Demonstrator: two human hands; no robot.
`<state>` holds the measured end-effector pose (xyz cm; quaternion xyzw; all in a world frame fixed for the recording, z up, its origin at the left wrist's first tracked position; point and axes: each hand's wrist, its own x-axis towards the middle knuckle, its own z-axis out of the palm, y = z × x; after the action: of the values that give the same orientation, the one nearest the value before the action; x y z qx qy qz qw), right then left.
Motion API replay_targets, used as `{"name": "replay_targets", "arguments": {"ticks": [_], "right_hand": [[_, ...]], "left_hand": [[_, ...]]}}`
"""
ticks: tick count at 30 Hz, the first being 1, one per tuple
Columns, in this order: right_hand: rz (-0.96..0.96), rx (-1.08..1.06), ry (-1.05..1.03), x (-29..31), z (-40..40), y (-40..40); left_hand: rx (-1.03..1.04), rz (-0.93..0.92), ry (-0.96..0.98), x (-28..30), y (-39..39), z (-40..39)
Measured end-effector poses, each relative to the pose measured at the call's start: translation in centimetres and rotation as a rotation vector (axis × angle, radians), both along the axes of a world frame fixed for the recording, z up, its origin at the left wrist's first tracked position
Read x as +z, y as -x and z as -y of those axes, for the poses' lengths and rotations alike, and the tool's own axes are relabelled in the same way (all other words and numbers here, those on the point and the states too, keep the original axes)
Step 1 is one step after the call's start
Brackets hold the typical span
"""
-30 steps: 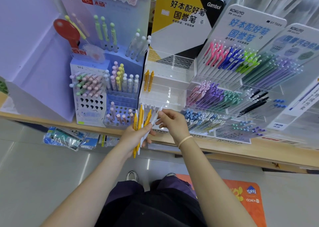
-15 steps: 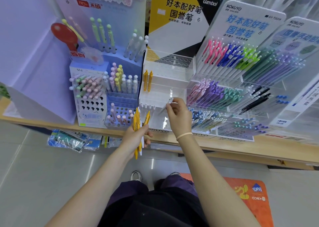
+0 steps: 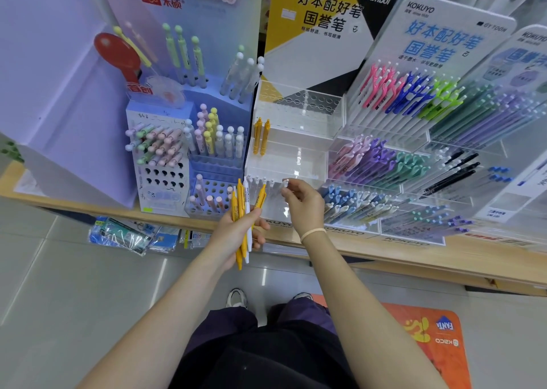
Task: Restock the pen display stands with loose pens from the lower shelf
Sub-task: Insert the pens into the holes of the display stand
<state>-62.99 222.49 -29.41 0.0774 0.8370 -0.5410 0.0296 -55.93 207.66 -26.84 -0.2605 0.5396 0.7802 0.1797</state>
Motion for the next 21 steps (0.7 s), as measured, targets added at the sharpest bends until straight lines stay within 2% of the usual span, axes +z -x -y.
{"name": "replay_targets", "arguments": {"ticks": [3, 7, 12, 14, 17, 19, 21], "right_hand": [[0.020, 0.002, 0.043, -0.1, 0.3, 0.4], [0.031, 0.046, -0.006, -0.5, 0.5, 0.4], [0.112, 0.004, 0.017, 0.0, 0.3, 0.0], [0.181, 0.046, 0.088, 1.3, 0.2, -0.3], [0.299, 0.076, 0.314, 3.1, -0.6, -1.1], [0.312, 0.050, 0.425, 3.9, -1.4, -1.6], [0.307, 0.071, 0.447, 4.3, -2.0, -1.8]], "left_hand": [[0.006, 0.005, -0.009, 0.1, 0.1, 0.2], [-0.004, 0.006, 0.010, 0.0, 0.0, 0.2], [-0.034, 0.001, 0.032, 0.0, 0.0, 0.5], [-0.032, 0.007, 0.028, 0.0, 0.1, 0.4], [-0.017, 0.012, 0.028, -0.1, 0.3, 0.0], [-0.019, 0.011, 0.016, -0.2, 0.5, -0.6], [-0.041, 0.012, 0.015, -0.3, 0.7, -1.2]]}}
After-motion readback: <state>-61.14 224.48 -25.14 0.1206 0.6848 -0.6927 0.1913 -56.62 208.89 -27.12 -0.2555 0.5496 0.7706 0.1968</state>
